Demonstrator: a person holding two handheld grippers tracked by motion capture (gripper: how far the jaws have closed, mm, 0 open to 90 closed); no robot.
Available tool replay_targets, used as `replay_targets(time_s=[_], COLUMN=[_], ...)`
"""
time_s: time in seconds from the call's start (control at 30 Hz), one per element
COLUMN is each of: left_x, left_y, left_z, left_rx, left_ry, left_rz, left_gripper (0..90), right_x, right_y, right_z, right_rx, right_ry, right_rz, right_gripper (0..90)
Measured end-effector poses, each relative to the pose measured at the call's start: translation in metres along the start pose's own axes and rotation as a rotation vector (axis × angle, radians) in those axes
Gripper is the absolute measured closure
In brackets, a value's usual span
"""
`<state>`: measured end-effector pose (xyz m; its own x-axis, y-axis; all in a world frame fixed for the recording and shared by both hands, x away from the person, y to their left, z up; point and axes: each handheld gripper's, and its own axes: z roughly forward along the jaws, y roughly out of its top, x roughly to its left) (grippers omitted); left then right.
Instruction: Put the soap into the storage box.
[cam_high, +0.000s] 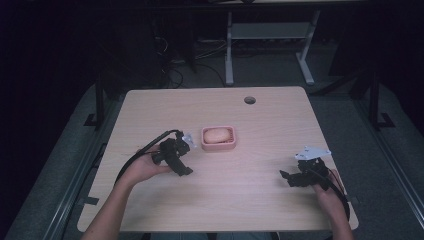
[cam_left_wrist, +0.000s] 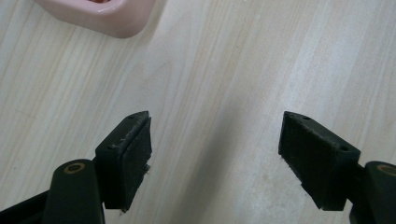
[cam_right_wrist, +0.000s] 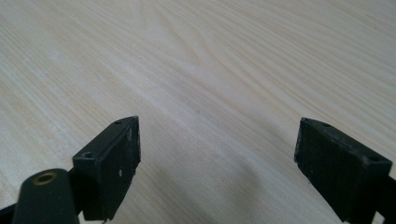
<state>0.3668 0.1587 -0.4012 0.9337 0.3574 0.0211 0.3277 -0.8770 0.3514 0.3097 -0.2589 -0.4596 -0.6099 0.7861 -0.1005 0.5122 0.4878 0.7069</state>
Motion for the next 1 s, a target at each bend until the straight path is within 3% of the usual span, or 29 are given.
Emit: replay_targets(time_s=[1.0], left_x=[-0.017], left_y=[-0.048], left_z=[-0.002], left_rx=[-0.006], left_ry=[0.035], left_rz=[-0.022], left_gripper=[24.2], right_x=[0.001], right_y=[0.000], right_z=[0.001], right_rx=[0.011], right_ry=[-0.007], right_rz=[-0.010], right_gripper=[13.9])
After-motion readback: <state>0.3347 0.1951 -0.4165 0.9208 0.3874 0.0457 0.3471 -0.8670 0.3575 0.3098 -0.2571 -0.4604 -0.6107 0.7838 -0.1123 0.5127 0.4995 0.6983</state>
